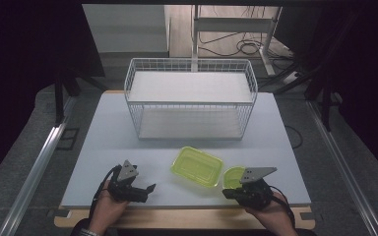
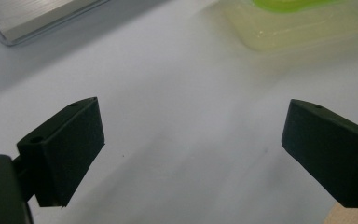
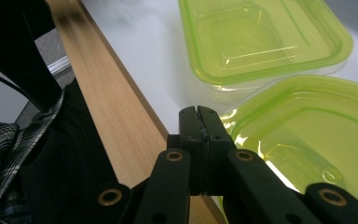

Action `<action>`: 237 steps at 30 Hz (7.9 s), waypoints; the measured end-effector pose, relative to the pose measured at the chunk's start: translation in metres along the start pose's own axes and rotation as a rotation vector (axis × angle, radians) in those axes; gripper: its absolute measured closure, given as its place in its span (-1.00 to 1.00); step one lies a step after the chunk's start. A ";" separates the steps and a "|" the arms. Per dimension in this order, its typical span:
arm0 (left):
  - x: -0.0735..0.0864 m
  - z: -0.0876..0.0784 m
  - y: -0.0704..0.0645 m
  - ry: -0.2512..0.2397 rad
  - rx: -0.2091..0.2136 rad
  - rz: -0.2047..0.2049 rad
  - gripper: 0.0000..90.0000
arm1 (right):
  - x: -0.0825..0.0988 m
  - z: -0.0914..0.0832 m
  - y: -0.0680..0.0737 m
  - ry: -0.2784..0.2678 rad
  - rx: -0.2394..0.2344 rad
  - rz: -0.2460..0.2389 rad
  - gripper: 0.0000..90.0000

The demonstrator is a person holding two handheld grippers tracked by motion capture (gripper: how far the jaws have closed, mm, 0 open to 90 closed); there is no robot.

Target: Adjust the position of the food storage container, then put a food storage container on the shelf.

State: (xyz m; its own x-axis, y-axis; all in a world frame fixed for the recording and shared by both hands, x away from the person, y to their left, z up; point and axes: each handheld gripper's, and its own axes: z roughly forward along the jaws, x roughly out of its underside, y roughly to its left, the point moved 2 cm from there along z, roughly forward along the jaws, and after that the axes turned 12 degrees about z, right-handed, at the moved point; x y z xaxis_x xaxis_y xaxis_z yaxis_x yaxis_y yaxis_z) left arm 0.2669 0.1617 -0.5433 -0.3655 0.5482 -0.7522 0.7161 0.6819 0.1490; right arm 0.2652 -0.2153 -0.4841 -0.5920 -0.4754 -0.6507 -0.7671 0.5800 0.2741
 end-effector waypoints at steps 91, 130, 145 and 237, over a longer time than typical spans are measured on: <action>-0.047 0.045 0.031 -0.037 0.098 0.006 1.00 | -0.008 0.001 -0.066 -0.128 0.221 0.162 0.98; -0.044 0.037 -0.020 0.087 0.197 0.035 0.95 | -0.039 0.066 -0.058 -0.044 0.199 0.174 0.94; -0.031 0.014 -0.046 0.092 0.208 0.051 0.90 | -0.051 0.086 -0.051 -0.016 0.193 0.118 0.90; -0.002 -0.005 -0.027 0.042 -0.033 0.064 -0.93 | -0.062 0.071 -0.058 0.021 -0.098 0.412 0.42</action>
State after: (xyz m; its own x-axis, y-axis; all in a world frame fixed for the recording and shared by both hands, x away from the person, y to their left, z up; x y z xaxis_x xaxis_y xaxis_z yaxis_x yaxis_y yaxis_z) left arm 0.2453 0.1445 -0.5423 -0.3451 0.6106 -0.7127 0.7189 0.6602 0.2175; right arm 0.3639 -0.1729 -0.5100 -0.8581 -0.2308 -0.4586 -0.4846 0.6592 0.5750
